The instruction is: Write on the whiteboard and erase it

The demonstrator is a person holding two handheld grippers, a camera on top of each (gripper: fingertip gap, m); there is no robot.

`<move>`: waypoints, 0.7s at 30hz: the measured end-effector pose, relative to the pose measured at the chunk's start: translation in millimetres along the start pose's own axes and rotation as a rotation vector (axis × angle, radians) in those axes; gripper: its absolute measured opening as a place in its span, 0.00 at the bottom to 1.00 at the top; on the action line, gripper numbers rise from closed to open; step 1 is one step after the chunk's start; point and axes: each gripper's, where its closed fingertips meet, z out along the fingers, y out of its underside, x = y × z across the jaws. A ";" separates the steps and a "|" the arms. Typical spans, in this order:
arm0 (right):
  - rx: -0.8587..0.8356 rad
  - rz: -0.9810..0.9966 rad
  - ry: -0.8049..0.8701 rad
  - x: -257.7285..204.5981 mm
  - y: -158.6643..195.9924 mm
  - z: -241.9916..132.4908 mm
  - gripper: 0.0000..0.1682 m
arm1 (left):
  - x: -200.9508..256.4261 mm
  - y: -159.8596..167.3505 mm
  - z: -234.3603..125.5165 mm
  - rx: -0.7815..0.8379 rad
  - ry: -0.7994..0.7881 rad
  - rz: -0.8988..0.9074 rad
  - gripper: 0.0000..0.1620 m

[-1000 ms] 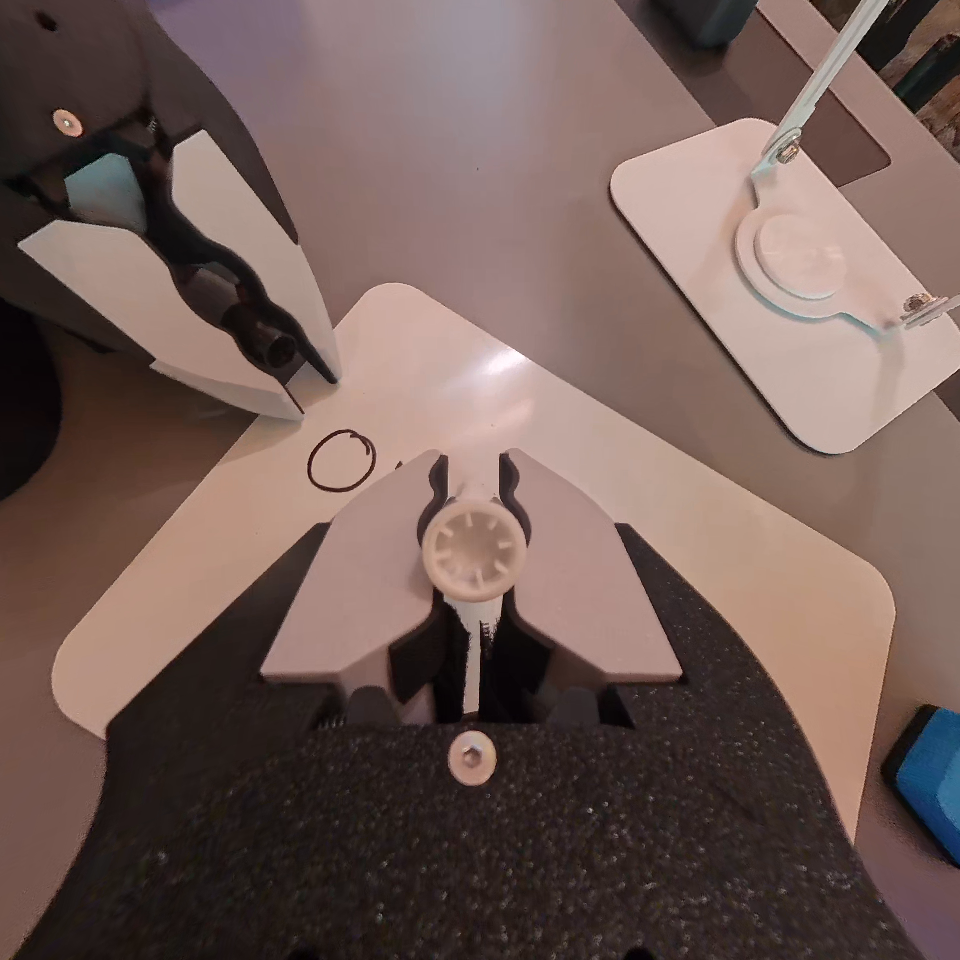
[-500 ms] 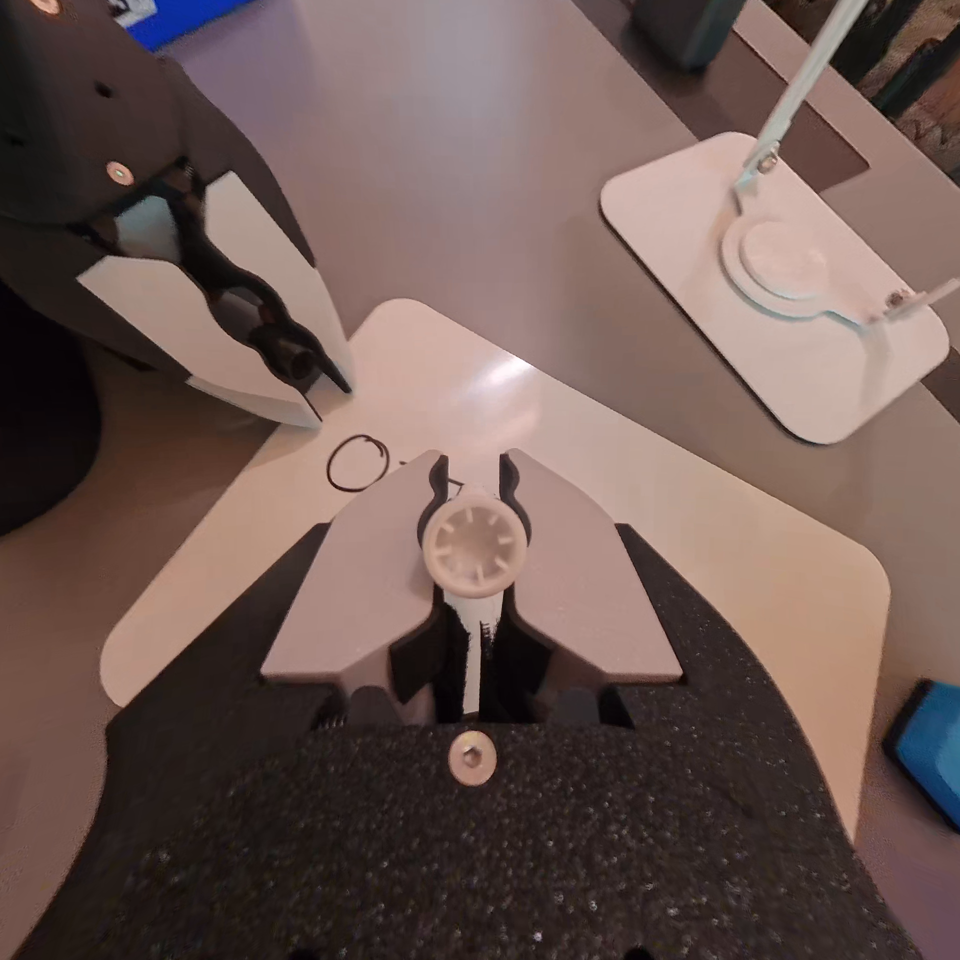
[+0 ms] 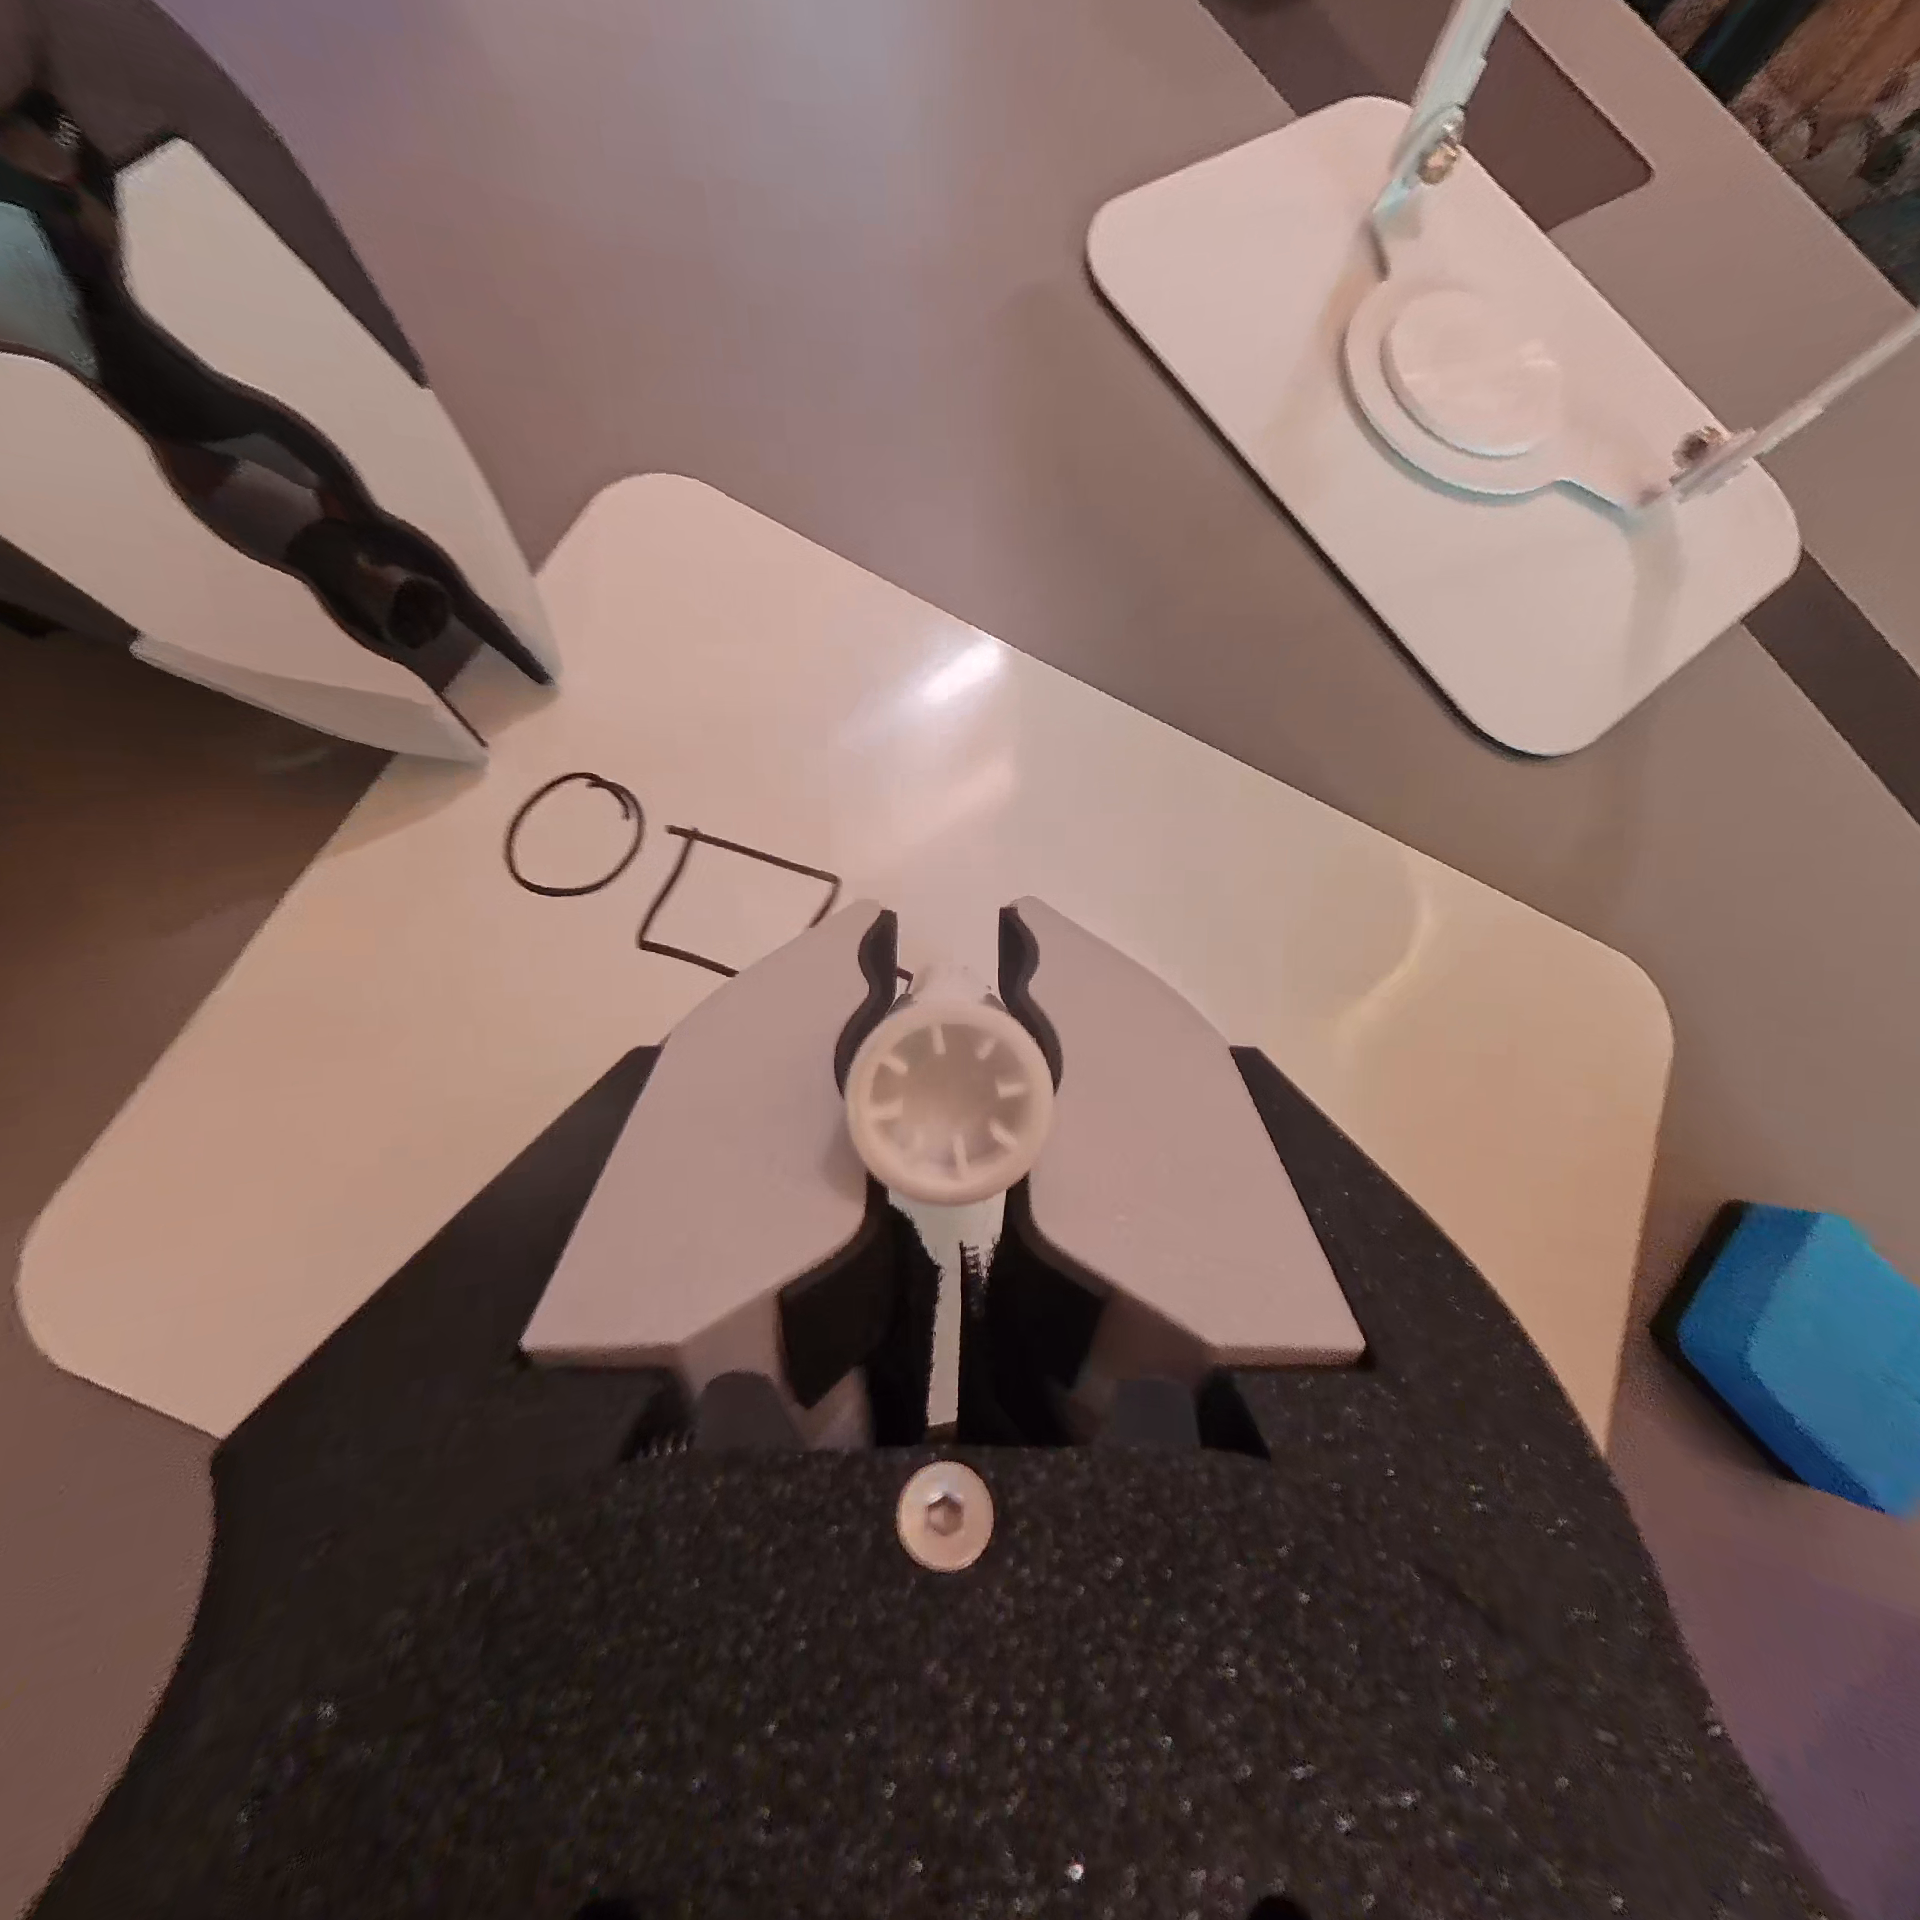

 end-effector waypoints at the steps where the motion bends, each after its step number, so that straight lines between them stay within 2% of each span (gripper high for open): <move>1: -0.004 0.007 0.012 5.6 2.3 -1.2 0.11 | -0.1 -0.1 0.0 0.000 0.000 0.000 0.12; 5: -0.012 0.030 0.030 17.9 7.5 -3.7 0.11 | -0.2 0.0 0.0 0.000 0.000 0.000 0.12; 13: -0.012 0.002 0.009 5.6 -1.8 3.2 0.11 | 0.0 -0.1 0.2 0.001 0.001 0.003 0.12; 21: -0.033 0.029 0.029 14.2 7.9 -4.5 0.11 | 0.3 -0.1 0.2 0.001 0.002 0.006 0.12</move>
